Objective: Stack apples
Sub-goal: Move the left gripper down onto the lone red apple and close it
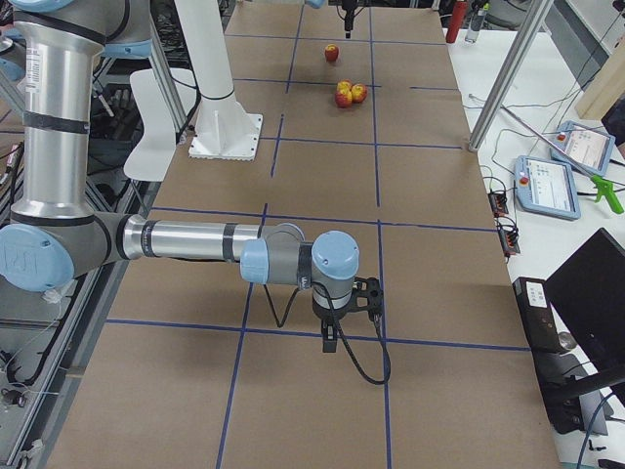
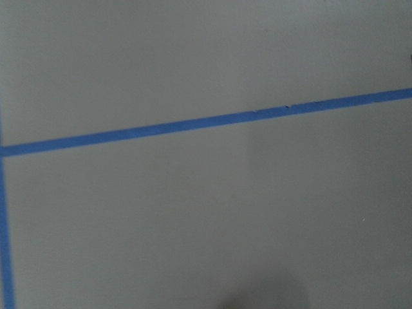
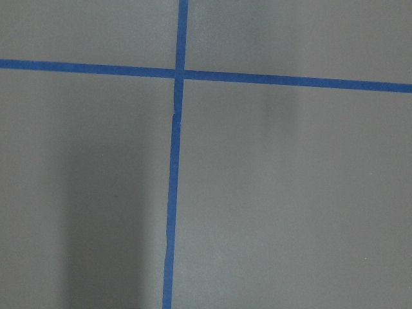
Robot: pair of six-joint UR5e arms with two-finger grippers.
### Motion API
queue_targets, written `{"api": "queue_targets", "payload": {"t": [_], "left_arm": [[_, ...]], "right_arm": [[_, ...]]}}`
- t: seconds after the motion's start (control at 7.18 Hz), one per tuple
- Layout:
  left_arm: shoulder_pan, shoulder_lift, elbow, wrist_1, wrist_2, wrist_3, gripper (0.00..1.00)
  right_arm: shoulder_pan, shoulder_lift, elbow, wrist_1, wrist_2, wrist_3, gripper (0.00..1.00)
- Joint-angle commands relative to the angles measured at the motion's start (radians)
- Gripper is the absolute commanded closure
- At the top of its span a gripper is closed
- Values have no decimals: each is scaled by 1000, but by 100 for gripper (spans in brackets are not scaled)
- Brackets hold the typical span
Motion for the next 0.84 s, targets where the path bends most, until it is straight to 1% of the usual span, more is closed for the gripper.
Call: {"api": "queue_targets", "payload": {"t": [0.0,0.14,0.28,0.42,0.56,0.7], "left_arm": [[67,64,-13,-34,114,-56,0],[73,83,-14,-69,116,-66,0],[94,87,-17,-71,115,-85,0],[138,84,-17,-71,118,-168,0],[172,84,-19,-67,147,-197,0],[179,86,-23,-62,156,-212,0]], "right_arm": [[0,0,0,0,0,0,0],[0,0,0,0,0,0,0],[0,0,0,0,0,-1,0],[0,0,0,0,0,0,0],[0,0,0,0,0,0,0],[0,0,0,0,0,0,0]]}}
